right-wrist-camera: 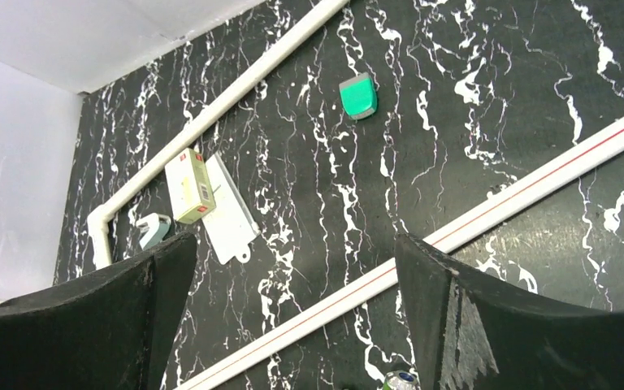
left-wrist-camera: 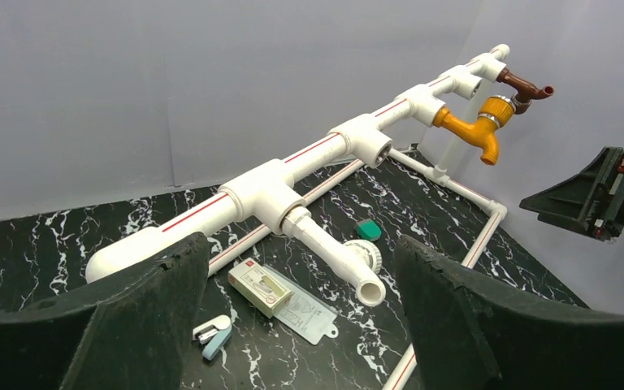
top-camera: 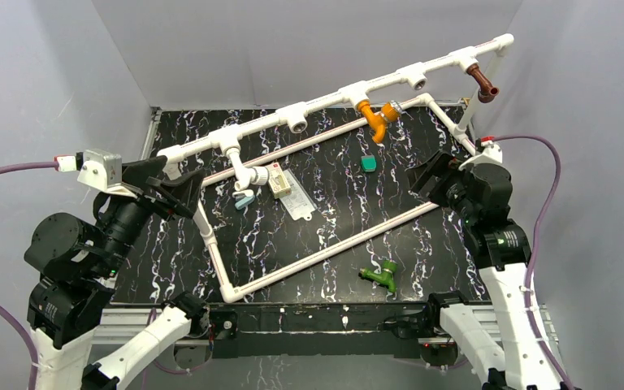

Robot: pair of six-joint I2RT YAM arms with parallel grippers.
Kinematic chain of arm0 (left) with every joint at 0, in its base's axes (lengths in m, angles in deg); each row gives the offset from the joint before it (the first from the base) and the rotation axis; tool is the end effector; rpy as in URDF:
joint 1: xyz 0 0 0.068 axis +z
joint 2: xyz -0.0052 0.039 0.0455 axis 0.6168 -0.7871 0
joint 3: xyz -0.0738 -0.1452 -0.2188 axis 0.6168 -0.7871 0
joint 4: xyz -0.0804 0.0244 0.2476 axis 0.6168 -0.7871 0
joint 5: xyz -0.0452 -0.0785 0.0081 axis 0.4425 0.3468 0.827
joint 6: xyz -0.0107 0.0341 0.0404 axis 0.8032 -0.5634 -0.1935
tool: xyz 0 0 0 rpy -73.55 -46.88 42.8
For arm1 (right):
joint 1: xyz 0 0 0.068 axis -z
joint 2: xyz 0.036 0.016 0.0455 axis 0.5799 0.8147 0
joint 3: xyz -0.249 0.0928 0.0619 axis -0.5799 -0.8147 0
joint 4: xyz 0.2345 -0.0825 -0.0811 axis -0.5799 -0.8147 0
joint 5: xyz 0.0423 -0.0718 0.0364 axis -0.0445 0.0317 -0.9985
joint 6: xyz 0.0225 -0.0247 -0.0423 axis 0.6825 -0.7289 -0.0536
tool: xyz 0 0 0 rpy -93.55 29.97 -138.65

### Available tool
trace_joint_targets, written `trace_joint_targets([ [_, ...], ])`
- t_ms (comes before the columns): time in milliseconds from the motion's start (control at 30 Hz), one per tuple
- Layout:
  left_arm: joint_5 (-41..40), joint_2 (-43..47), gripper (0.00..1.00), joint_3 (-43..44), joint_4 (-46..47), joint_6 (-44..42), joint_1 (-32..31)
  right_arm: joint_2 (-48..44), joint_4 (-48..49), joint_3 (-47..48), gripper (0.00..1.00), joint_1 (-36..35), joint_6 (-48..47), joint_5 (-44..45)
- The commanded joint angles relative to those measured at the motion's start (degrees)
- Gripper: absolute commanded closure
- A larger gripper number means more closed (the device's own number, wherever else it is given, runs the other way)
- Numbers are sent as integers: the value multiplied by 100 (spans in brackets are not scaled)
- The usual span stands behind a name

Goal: Install the water faucets

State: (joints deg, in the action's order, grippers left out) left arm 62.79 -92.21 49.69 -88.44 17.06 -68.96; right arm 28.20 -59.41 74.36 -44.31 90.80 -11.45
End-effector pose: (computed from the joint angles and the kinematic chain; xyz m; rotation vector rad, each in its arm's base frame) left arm 0.0405 -0.0191 0.5126 0.1624 1.3201 -0.4915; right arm 0.1504 0.0234 0.3746 0.3686 1.8488 0.4865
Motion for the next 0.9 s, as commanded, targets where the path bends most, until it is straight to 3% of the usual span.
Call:
trace_joint_targets([
  [0, 87, -76, 19, -55, 74, -21, 2, 396, -527, 190, 1, 8, 107, -157],
  [200, 196, -110, 19, -105, -101, -39, -6, 698, -771, 13, 1, 19, 9, -392],
  [400, 294, -184, 19, -155, -211, -53, -13, 382, -628, -339, 1, 12, -418, -870],
  [633, 627, -394, 19, -248, -381, 84, -15, 728, -1187, -155, 8, -83, -519, -753],
  [867, 707, -499, 19, -285, -645, 136, -15, 931, -1343, -420, 13, -830, -107, -225],
])
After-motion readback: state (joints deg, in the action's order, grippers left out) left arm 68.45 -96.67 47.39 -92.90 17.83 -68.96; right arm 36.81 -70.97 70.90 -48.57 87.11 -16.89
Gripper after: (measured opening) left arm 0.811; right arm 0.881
